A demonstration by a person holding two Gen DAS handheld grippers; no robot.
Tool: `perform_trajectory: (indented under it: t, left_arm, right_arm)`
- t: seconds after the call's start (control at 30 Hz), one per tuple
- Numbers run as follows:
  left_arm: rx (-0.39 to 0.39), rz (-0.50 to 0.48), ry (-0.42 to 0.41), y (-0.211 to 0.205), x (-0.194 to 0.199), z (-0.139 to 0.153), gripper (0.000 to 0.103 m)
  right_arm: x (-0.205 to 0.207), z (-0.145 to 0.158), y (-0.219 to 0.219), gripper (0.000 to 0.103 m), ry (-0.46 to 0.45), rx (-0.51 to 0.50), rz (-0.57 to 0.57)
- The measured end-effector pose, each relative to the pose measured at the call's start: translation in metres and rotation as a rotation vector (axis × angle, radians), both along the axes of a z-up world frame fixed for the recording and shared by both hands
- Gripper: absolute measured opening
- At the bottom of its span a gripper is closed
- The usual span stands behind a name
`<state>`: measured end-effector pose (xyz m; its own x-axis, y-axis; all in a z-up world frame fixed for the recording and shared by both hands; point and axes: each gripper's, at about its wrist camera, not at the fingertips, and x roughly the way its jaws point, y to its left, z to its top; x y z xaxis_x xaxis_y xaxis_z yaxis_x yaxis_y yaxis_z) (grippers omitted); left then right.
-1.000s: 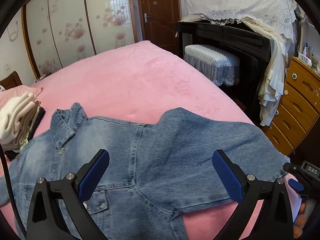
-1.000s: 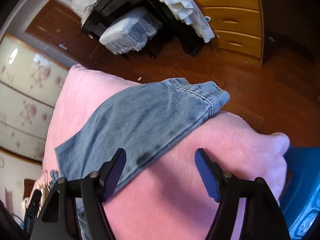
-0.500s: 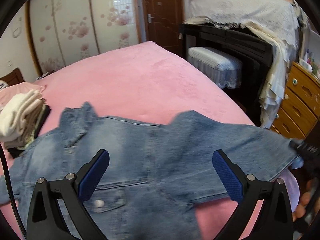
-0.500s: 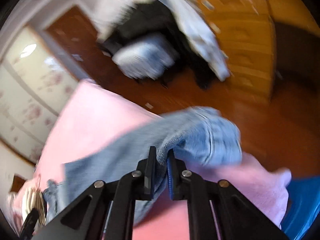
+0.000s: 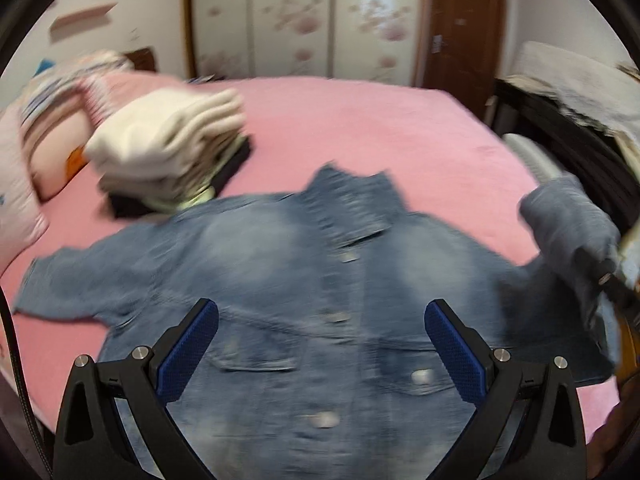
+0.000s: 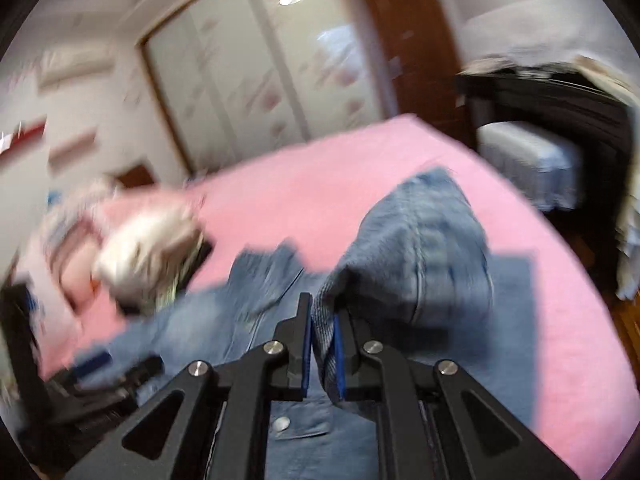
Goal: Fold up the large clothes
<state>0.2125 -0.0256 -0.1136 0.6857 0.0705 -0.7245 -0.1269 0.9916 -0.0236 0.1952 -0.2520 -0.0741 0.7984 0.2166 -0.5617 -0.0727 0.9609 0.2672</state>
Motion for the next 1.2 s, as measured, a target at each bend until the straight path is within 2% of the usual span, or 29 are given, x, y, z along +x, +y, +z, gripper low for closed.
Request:
perform_trajectory:
  t: [0.13,0.2,0.27,0.33,0.4,0.43,0.5,0.63,0.67,0.7,0.9,1.1,1.17,1.2]
  left_arm:
    - [-0.02,0.034,0.063,0.035,0.007,-0.029,0.102]
    - [-0.04,0.023,0.089,0.042,0.009,-0.042,0.102]
    - [-0.065,0.001,0.108,0.045,0.012,-0.051,0.102]
    - [-0.101,-0.031,0.122,0.044,0.014,-0.059,0.102]
    - [-0.142,-0.069,0.135,0.04,0.015,-0.065,0.102]
    - [-0.169,-0.095,0.142,0.038,0.016,-0.068,0.102]
    - [-0.231,-0.134,0.159,0.033,0.018,-0.073,0.099]
    - [-0.443,-0.213,0.237,0.024,0.03,-0.092,0.076]
    - [-0.515,-0.232,0.267,0.021,0.036,-0.1,0.073]
    - [-0.545,-0.237,0.285,0.018,0.038,-0.104,0.071]
    - [-0.696,-0.26,0.366,-0.009,0.063,-0.129,0.066]
    - [-0.671,-0.162,0.402,-0.024,0.085,-0.145,0.069]
    - [-0.609,-0.144,0.402,-0.032,0.084,-0.139,0.061]
    - [-0.545,-0.132,0.413,-0.036,0.083,-0.135,0.044]
  right_arm:
    - [0.03,-0.059,0.073,0.014,0.129,-0.184,0.102]
    - [0.034,-0.083,0.088,0.024,0.194,-0.247,0.123]
    - [0.036,-0.101,0.098,0.027,0.249,-0.288,0.139]
    - [0.03,-0.101,0.101,0.031,0.258,-0.292,0.141]
    - [0.019,-0.093,0.099,0.043,0.238,-0.296,0.133]
    - [0.012,-0.086,0.096,0.044,0.222,-0.296,0.127]
    - [-0.006,-0.07,0.088,0.045,0.187,-0.278,0.121]
    - [-0.035,-0.045,0.077,0.045,0.123,-0.244,0.077]
    - [-0.043,-0.042,0.072,0.045,0.115,-0.219,0.058]
    - [-0.047,-0.041,0.067,0.045,0.113,-0.207,0.048]
    - [-0.06,-0.048,0.042,0.045,0.146,-0.123,-0.017]
    - [-0.068,-0.051,0.025,0.045,0.152,-0.091,-0.023]
    - [-0.071,-0.056,0.024,0.045,0.161,-0.101,-0.027]
    - [-0.072,-0.059,0.023,0.045,0.172,-0.108,-0.032]
